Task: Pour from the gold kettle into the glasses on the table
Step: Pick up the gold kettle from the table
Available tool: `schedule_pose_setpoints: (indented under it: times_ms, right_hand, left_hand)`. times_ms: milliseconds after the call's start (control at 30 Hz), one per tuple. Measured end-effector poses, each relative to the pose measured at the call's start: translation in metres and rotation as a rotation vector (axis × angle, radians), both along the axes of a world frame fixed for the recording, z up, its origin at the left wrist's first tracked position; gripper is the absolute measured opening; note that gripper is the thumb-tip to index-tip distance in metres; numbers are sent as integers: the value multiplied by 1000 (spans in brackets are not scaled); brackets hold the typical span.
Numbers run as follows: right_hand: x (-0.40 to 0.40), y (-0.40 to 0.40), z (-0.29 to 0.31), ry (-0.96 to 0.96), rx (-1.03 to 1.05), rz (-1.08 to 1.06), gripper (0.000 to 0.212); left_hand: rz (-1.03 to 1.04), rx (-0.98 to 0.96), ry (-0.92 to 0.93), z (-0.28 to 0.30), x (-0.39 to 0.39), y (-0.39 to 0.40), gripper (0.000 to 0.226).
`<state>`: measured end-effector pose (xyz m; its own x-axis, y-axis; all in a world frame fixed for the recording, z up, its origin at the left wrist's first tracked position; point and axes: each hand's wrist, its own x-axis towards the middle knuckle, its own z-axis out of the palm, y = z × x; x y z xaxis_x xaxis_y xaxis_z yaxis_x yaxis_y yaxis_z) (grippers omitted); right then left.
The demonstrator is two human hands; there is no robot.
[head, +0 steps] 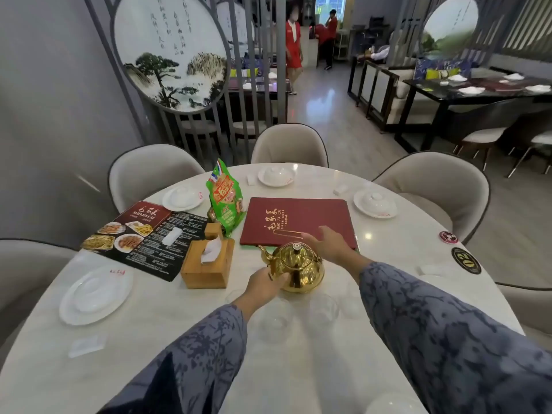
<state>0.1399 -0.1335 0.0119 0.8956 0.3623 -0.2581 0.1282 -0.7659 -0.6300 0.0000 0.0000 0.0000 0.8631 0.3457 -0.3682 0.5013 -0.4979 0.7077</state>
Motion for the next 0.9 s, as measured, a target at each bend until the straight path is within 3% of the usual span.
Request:
schedule_pose_setpoints:
  times_ms: [100,167,300,467,733,900]
  right_hand:
    - [23,13,-12,-17,-23,3,86]
    - [35,21,-16,-24,-28,35,73]
    - [54,29,-33,45,40,27,58]
    - [63,33,-47,197,158,6,61]
    - [58,39,-52,170,365,-189,59]
    - [50,34,-22,114,448,-214,58]
  left_hand:
    - [46,-32,41,-13,27,5,48]
    - [89,-74,69,-27,44,10,47]
    - [225,-198,158,-51,68,18,63]
    - [272,-251,198,-68,80,21,61]
    - [273,-338,165,-82,86,18,56]
    - [333,-427,34,-75,81,13,74]
